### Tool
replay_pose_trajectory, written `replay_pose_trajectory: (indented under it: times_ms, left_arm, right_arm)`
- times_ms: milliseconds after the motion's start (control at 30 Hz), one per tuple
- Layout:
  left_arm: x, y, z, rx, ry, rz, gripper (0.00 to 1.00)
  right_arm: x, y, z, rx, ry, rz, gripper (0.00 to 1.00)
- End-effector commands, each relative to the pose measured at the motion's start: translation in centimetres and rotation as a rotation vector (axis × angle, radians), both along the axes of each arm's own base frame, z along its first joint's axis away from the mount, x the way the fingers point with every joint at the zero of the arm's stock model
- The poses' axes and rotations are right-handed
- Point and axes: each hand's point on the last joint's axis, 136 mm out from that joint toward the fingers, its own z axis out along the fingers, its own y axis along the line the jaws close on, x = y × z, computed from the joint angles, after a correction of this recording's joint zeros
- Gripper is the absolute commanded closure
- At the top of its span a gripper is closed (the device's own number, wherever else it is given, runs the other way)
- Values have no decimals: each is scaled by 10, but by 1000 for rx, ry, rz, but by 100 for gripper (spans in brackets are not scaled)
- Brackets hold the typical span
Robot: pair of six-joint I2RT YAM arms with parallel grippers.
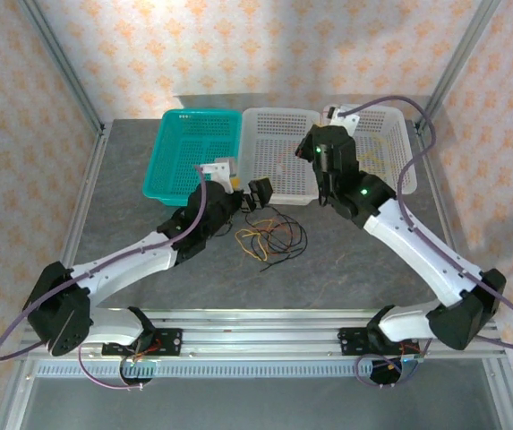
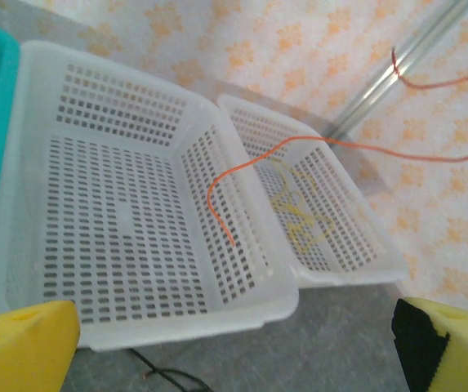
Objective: Untangle the cables
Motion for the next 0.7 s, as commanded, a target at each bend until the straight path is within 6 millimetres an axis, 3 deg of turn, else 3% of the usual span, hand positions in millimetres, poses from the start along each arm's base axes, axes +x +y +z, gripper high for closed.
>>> replay_pose_trajectory:
  times_ms: [0,267,467,667]
  left_arm:
    - [23,4,19,-39,-35,39,1]
    - [59,11,18,33,-44,105,1]
    - [82,18,-2,14,3,112,1]
    - [93,20,-21,24,54,108,1]
  right_arm:
    - [19,9,15,57,-40,43,100]
    - [78,25,-24,-7,28,65,100]
    - [112,35,-65,-10,92,104,100]
    - [144,51,-126,-65,202,122,100]
